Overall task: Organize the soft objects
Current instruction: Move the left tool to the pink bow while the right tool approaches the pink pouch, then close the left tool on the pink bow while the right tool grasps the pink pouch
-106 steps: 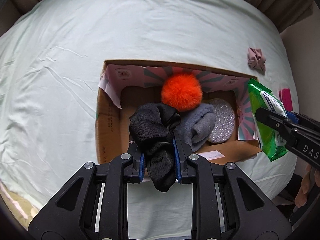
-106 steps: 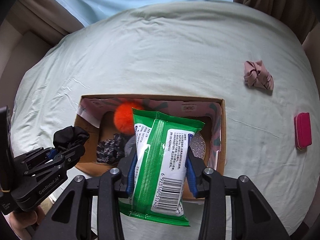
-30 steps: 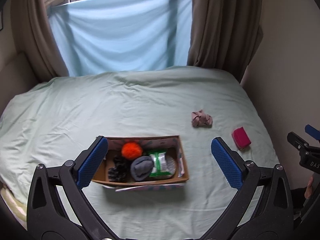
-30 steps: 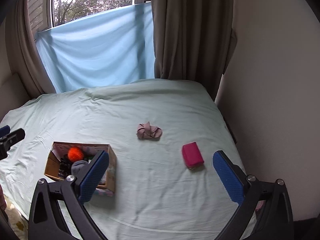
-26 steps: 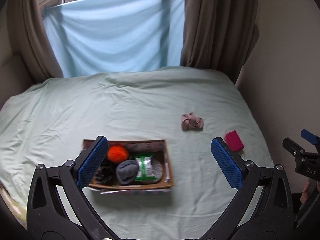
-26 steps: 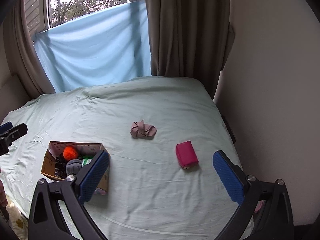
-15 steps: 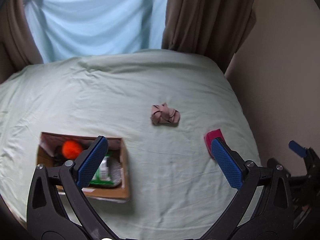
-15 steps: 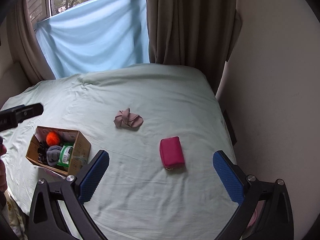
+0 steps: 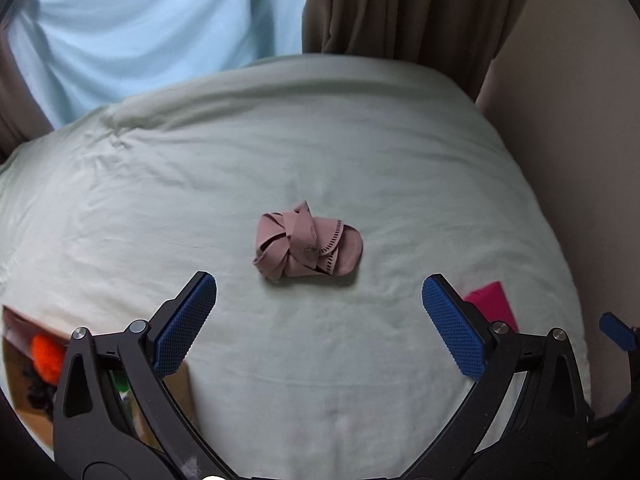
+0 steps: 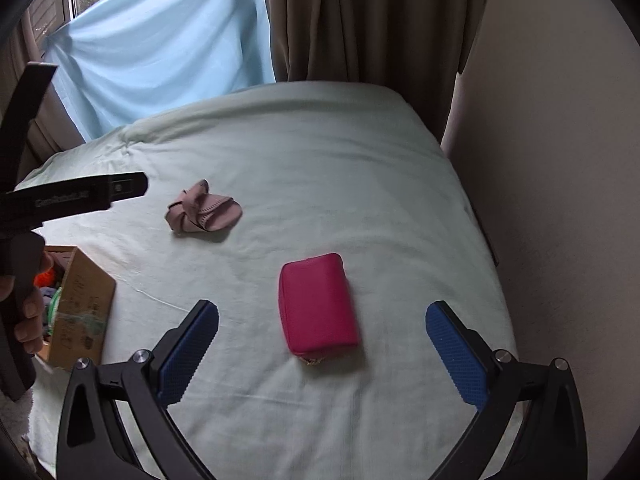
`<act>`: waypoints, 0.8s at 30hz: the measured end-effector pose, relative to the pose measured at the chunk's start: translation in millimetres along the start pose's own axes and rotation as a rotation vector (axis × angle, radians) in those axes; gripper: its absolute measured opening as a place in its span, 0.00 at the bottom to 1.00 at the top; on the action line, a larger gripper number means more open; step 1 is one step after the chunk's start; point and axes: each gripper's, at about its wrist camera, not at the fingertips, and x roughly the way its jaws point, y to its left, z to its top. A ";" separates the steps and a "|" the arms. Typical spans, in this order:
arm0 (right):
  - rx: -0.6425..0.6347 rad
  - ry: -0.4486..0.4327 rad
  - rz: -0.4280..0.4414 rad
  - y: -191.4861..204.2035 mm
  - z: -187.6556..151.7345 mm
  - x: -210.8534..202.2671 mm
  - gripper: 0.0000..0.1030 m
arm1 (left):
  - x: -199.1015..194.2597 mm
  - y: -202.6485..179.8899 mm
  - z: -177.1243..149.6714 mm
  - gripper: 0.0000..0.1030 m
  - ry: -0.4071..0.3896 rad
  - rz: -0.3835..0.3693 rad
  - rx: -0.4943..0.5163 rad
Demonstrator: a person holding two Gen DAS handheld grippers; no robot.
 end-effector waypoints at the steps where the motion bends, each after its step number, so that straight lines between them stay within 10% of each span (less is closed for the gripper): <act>1: -0.004 0.004 0.001 -0.3 -1.6 10.0 1.00 | 14.2 1.0 -0.2 1.00 0.005 0.005 -0.009; 17: -0.088 0.120 0.033 12.6 -24.0 127.9 1.00 | 151.7 18.7 3.8 0.98 0.089 0.027 -0.048; 24: -0.088 0.136 0.000 18.2 -23.1 143.6 0.85 | 160.1 31.5 4.5 0.71 0.106 -0.040 -0.092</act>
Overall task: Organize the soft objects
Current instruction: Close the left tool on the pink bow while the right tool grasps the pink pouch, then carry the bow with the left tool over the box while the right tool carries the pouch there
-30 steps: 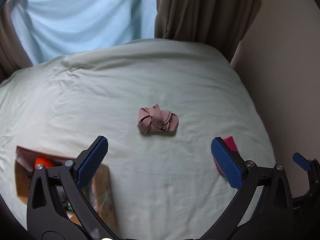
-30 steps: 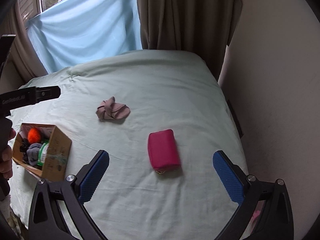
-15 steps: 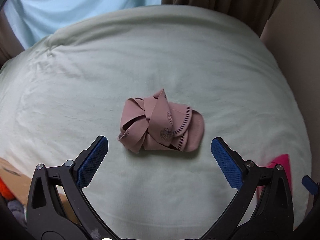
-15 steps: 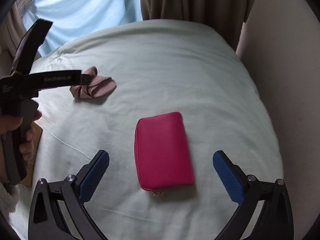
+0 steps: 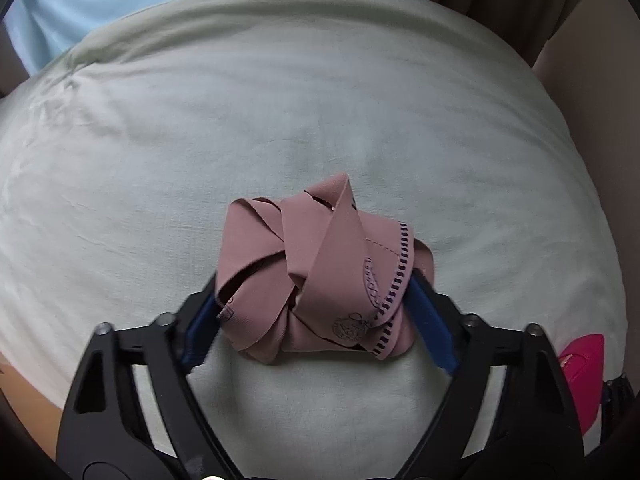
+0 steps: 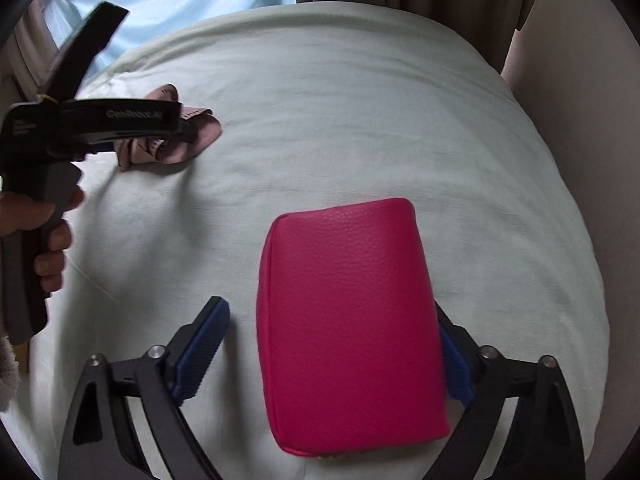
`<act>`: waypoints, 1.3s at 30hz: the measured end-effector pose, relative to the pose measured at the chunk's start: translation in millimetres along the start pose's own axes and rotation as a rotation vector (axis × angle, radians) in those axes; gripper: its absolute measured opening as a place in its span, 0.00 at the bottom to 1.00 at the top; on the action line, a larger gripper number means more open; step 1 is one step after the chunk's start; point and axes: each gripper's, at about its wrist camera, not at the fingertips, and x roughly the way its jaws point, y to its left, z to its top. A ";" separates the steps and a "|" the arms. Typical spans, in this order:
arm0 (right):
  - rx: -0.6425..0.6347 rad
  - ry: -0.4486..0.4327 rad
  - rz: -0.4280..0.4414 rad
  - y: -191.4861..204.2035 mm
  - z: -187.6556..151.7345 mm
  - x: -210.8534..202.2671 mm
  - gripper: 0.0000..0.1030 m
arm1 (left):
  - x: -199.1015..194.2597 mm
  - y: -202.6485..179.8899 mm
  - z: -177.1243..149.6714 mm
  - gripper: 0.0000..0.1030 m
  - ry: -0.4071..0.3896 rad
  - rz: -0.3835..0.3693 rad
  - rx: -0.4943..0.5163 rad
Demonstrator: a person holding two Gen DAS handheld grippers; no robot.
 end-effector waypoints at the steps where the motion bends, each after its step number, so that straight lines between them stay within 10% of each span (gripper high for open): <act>1: 0.011 0.007 -0.019 -0.4 0.8 1.1 0.79 | -0.7 1.3 0.3 0.64 0.002 -0.008 -0.005; 6: 0.087 0.014 -0.031 -8.5 2.7 -2.0 0.63 | -7.7 2.6 0.2 0.43 0.018 -0.046 -0.018; 19: 0.140 -0.029 -0.041 -14.3 19.4 -53.3 0.49 | -79.8 0.9 -2.7 0.39 -0.013 -0.048 -0.037; 39: 0.148 -0.177 -0.014 26.5 36.5 -278.2 0.49 | -343.9 18.4 -22.7 0.39 -0.180 -0.056 -0.084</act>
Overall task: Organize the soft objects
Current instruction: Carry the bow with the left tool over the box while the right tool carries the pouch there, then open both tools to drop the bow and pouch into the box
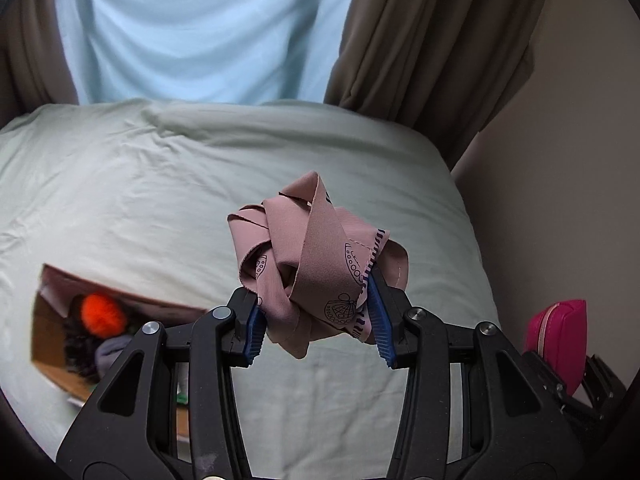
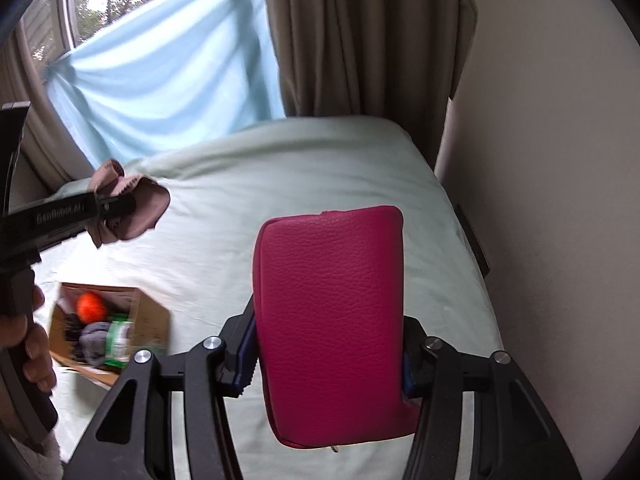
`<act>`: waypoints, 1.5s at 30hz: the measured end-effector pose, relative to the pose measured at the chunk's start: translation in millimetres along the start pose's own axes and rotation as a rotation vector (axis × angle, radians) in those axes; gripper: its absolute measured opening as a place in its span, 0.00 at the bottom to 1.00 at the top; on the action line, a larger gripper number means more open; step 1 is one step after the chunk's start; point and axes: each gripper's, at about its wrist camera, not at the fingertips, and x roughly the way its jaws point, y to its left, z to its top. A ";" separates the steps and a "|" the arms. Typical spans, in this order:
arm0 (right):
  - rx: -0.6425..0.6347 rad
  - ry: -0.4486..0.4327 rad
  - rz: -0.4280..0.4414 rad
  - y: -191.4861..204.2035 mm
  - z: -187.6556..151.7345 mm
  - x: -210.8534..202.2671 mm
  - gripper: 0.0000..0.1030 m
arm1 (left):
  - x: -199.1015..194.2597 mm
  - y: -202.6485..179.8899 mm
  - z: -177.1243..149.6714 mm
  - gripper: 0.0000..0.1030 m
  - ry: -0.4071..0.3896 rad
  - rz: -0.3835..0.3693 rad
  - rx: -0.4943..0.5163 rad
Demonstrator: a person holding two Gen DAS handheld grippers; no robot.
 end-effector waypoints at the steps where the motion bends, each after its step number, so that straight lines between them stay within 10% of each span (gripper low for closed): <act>1: -0.008 -0.005 0.007 6.5 4.6 -9.6 0.49 | -14.1 6.1 -1.1 0.39 -0.008 0.012 0.000; 20: -0.096 -0.029 0.154 199.6 19.7 -68.8 0.48 | -140.1 262.8 -20.8 0.40 0.010 0.132 -0.105; 32: -0.040 0.157 0.222 301.7 -5.6 4.5 0.48 | -70.2 360.5 -40.7 0.40 0.165 0.107 -0.122; 45: -0.014 0.338 0.180 319.5 -31.4 91.3 0.48 | 20.5 372.0 -52.8 0.40 0.290 0.141 -0.089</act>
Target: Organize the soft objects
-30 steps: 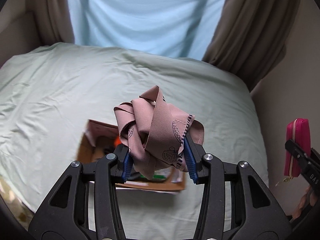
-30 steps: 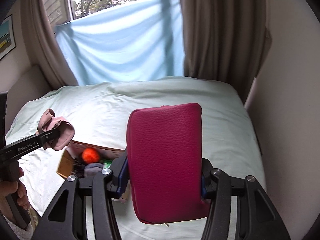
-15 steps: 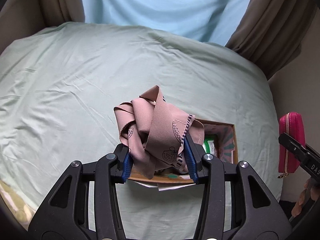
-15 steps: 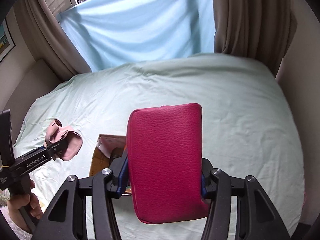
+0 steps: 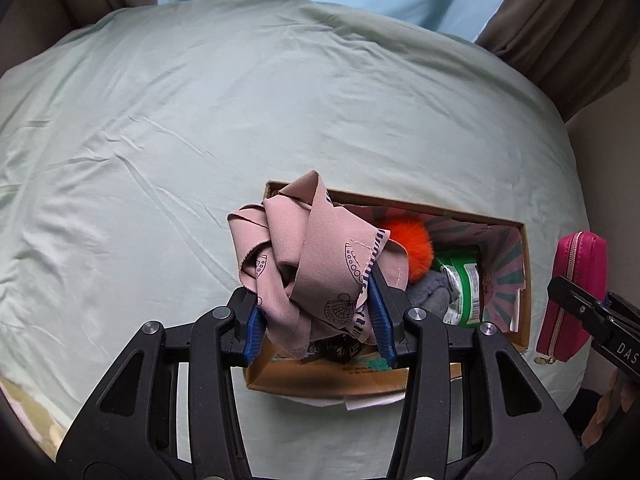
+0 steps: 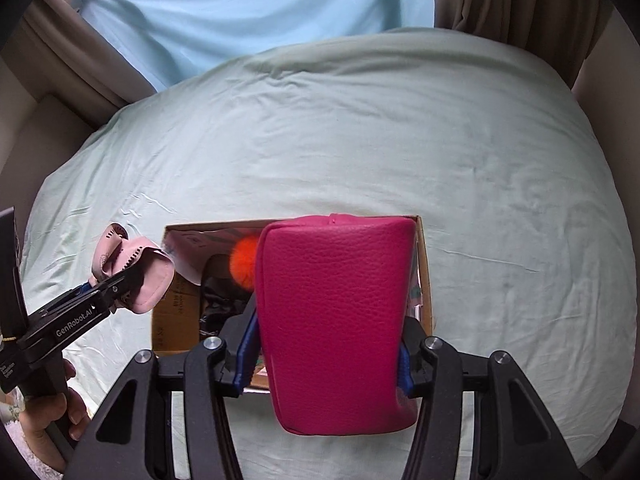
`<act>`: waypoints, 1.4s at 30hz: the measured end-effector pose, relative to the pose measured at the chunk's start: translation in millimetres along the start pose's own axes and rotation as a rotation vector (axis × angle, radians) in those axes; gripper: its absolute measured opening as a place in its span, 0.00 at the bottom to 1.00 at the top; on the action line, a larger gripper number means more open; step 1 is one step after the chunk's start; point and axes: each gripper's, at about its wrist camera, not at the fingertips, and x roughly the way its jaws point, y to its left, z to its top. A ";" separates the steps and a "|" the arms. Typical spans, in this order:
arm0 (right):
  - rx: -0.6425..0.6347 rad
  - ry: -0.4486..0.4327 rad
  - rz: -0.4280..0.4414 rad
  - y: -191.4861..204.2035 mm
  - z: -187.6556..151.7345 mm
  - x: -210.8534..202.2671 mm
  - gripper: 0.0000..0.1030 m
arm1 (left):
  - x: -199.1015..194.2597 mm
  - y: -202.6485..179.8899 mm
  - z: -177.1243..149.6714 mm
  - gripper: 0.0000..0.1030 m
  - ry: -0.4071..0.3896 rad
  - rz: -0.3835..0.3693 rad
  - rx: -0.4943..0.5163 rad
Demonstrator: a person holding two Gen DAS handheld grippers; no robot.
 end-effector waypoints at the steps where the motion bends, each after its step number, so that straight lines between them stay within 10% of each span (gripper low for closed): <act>1: 0.009 0.009 -0.002 -2.4 0.9 4.9 0.48 | 3.5 -1.2 1.5 0.40 0.005 0.000 0.004; 5: 0.039 0.029 -0.009 -12.0 5.6 17.7 0.48 | 12.5 -8.2 9.9 0.44 0.009 0.018 0.031; 7: 0.049 0.031 -0.008 -15.0 9.0 22.9 0.48 | 13.0 -11.5 12.6 0.83 0.009 0.018 0.047; 9: 0.064 0.034 -0.015 -17.8 13.1 30.6 0.50 | 10.6 -12.8 12.4 1.00 -0.001 0.017 0.046; 13: 0.103 0.039 -0.018 -27.8 13.2 37.8 0.99 | 8.8 -14.8 1.8 1.00 0.013 0.012 0.070; 27: 0.113 0.015 -0.019 -37.6 -6.4 13.4 1.00 | -25.2 -14.4 -20.4 1.00 -0.019 0.023 0.066; 42: -0.002 -0.173 0.011 -36.3 -17.4 -117.2 1.00 | -179.7 -58.3 -49.2 1.00 -0.248 0.023 0.064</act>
